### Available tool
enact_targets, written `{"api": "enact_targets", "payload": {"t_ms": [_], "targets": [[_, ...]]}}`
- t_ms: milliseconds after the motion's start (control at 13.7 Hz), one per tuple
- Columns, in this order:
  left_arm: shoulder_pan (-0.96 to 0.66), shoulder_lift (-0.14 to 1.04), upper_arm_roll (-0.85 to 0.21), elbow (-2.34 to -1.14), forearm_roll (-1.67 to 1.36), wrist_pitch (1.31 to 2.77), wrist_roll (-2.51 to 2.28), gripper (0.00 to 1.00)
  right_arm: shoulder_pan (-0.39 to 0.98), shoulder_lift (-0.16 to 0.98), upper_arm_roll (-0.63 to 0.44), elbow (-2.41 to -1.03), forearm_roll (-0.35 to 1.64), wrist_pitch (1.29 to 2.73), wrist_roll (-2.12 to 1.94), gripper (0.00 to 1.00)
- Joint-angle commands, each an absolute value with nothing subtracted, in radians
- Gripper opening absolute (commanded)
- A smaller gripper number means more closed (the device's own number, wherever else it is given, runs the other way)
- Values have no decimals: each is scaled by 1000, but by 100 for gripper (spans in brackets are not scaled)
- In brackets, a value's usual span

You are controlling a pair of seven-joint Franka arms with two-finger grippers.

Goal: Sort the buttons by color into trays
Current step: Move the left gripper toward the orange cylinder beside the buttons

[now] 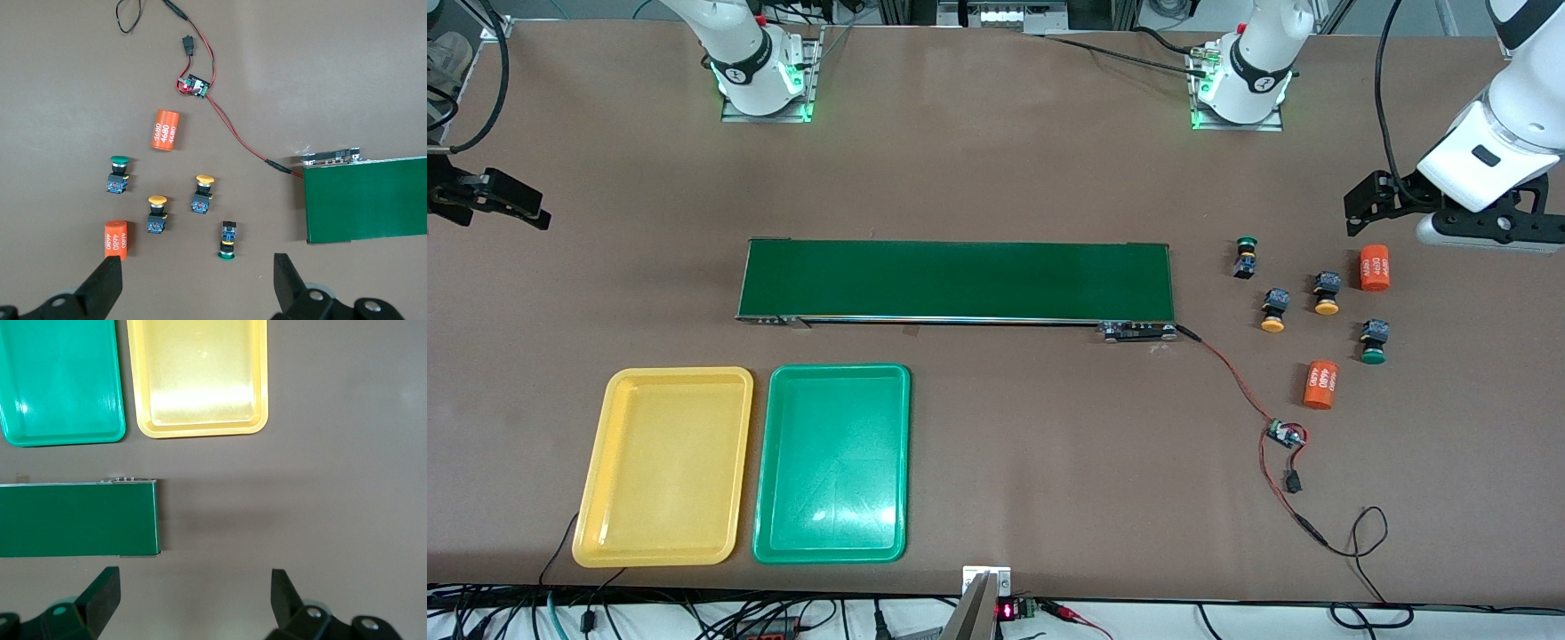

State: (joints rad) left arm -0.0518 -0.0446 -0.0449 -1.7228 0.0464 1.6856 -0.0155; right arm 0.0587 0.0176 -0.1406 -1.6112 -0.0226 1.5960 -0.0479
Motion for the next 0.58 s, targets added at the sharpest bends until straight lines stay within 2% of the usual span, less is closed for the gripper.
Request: {"api": "enact_targets", "payload": {"t_ms": [0, 511], "targets": [[-58, -28, -40, -1687, 55, 1661, -2, 100, 58, 11, -140, -1620, -31, 1605, -58, 100], [-57, 23, -40, -1674, 54, 1657, -9, 100, 57, 11, -140, -1621, -31, 1605, -60, 100]]}}
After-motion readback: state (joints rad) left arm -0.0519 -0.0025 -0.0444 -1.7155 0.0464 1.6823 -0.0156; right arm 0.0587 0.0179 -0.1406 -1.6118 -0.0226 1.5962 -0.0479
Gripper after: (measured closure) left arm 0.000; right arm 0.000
